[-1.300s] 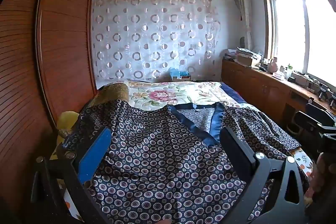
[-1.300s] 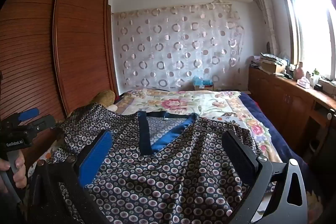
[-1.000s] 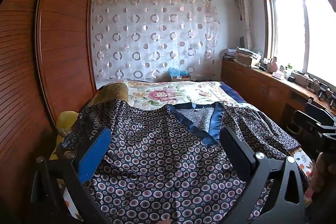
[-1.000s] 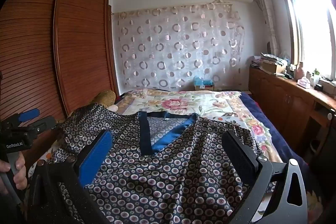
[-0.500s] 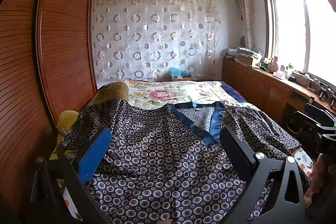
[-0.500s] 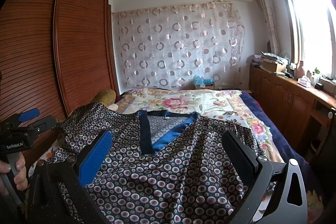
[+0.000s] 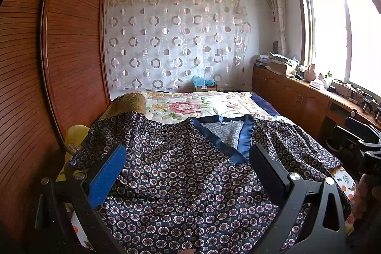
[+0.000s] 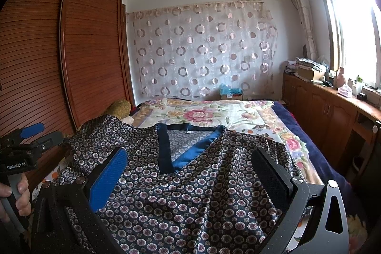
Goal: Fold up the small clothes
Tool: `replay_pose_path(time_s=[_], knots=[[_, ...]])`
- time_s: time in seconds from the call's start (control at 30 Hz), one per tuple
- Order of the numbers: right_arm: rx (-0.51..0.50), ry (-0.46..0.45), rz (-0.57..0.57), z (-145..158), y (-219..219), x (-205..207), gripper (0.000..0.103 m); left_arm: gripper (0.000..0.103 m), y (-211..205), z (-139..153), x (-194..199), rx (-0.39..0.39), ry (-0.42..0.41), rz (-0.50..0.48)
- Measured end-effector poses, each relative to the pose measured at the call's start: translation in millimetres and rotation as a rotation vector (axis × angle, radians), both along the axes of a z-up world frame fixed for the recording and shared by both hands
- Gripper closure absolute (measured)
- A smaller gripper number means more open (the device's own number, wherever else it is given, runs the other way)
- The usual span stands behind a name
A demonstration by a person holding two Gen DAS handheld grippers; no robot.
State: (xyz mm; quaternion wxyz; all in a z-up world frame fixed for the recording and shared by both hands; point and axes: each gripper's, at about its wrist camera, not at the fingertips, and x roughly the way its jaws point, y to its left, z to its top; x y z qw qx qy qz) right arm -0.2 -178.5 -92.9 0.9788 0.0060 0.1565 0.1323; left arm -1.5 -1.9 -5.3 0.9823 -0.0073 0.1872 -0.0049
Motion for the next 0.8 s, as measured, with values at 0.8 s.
replay_pose_path(time_s=[0.8], knots=[[0.001,-0.004,0.004,0.2,0.8,-0.1,0.0,0.0,-0.7,-2.3,2.0,0.008,-0.002,0.004]])
